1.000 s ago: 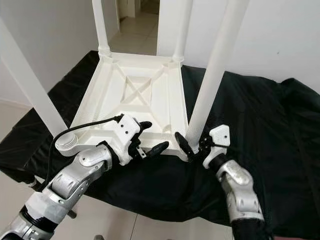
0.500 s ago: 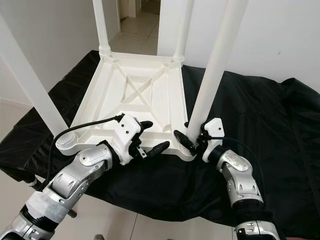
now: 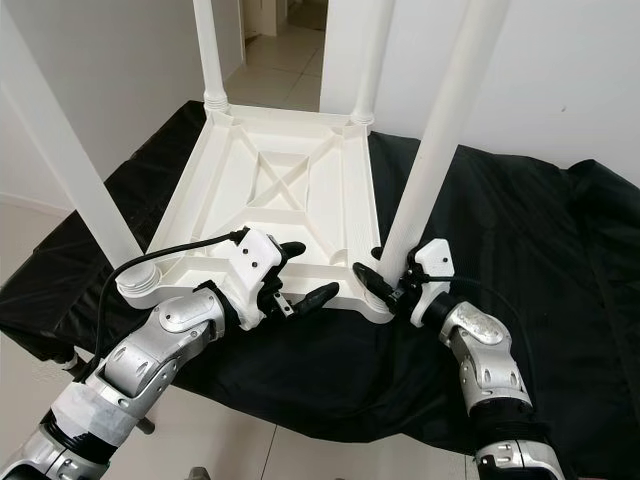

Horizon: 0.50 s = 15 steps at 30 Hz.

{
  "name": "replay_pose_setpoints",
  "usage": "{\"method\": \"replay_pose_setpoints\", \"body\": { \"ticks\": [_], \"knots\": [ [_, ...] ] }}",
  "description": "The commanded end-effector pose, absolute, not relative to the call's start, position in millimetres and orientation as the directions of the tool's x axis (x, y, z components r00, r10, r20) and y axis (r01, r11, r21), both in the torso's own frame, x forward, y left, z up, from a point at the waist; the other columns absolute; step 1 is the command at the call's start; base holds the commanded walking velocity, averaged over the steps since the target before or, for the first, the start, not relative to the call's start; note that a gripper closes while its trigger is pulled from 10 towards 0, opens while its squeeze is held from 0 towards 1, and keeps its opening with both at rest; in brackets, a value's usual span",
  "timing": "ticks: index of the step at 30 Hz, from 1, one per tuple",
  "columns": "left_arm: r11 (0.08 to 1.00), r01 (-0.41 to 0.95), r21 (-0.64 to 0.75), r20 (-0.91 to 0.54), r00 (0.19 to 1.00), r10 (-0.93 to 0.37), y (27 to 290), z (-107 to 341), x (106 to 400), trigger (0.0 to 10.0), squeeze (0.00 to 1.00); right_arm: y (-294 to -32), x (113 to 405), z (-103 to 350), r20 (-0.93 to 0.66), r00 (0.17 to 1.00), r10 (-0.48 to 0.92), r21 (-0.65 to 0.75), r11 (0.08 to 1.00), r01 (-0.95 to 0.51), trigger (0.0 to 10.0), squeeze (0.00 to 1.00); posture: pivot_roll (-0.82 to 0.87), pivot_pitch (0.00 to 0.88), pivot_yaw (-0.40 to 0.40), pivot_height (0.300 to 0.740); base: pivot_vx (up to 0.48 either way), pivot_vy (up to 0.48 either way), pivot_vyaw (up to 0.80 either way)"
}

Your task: Building children table

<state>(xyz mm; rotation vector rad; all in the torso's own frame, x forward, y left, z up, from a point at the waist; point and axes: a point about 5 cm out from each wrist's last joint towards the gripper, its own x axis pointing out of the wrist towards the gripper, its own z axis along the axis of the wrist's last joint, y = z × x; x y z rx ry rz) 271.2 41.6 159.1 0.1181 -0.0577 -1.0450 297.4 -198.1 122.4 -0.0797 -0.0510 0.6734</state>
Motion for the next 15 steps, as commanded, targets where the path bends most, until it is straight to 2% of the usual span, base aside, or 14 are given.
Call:
{"method": "replay_pose_setpoints", "body": {
  "ticks": [1, 4, 8, 15],
  "knots": [
    [0.410, 0.902, 0.139, -0.020, 0.416, -0.909, 39.0, 158.6, 266.6, 10.0, 0.00, -196.3, 292.1, 111.9, 0.003, 0.818, 0.575, -0.047, 0.818, -0.574, 10.0, 0.00, -0.06, 0.000, -0.044, 0.740, 0.000, 0.000, 0.00],
    [0.409, 0.902, 0.138, -0.021, 0.415, -0.910, 38.6, 158.5, 266.3, 10.0, 0.00, -194.5, 291.0, 111.2, 0.012, 0.835, 0.550, -0.038, 0.834, -0.550, 10.0, 0.00, -0.06, 0.000, -0.044, 0.740, 0.000, 0.000, 0.00],
    [0.402, 0.906, 0.136, -0.024, 0.409, -0.912, 37.8, 156.9, 265.1, 10.0, 0.00, -181.8, 285.1, 107.0, 0.054, 0.913, 0.405, -0.019, 0.914, -0.405, 10.0, 0.00, -0.06, 0.000, -0.038, 0.740, 0.000, 0.000, 0.00],
    [0.394, 0.908, 0.142, -0.032, 0.402, -0.915, 36.5, 155.1, 264.5, 10.0, 0.00, -167.2, 277.9, 104.3, 0.063, 0.962, 0.264, 0.052, 0.962, -0.267, 10.0, 0.00, -0.06, 0.000, -0.044, 0.740, 0.000, 0.000, 0.00]
  ]
}}
